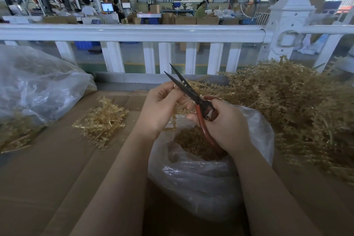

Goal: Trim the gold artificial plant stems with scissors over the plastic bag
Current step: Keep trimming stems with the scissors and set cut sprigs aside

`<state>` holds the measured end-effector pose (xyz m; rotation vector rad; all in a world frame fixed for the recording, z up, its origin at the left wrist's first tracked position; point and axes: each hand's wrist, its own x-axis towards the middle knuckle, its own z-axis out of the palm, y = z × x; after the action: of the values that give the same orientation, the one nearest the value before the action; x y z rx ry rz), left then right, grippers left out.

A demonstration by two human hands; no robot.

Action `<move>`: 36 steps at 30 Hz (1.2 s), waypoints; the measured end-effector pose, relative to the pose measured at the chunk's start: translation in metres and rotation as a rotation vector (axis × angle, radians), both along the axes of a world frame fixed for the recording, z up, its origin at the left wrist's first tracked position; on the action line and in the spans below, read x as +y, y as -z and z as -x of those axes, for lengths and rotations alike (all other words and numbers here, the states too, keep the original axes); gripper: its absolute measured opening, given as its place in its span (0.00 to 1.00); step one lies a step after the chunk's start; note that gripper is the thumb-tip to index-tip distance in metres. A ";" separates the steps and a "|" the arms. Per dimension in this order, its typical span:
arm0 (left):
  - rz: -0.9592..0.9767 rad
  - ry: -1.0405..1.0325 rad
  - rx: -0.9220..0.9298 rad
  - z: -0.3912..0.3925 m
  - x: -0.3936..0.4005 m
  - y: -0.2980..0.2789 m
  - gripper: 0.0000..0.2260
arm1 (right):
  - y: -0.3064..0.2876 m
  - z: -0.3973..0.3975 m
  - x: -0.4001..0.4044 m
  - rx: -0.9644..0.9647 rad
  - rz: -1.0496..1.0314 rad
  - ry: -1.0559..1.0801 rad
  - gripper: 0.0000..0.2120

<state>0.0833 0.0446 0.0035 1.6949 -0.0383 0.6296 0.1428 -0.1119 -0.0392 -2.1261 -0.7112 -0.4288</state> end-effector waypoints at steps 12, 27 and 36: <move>0.006 0.020 0.037 0.000 0.005 0.001 0.12 | -0.004 0.003 0.001 0.034 -0.016 -0.014 0.21; -0.063 0.065 0.026 -0.001 0.011 0.004 0.12 | -0.002 0.001 0.002 0.046 -0.052 -0.043 0.31; -0.051 0.050 0.010 -0.002 0.013 0.005 0.11 | 0.001 -0.003 0.004 0.075 -0.044 -0.021 0.38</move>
<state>0.0857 0.0581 -0.0015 1.7406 -0.0900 0.5870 0.1457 -0.1083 -0.0404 -2.0809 -0.6746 -0.3491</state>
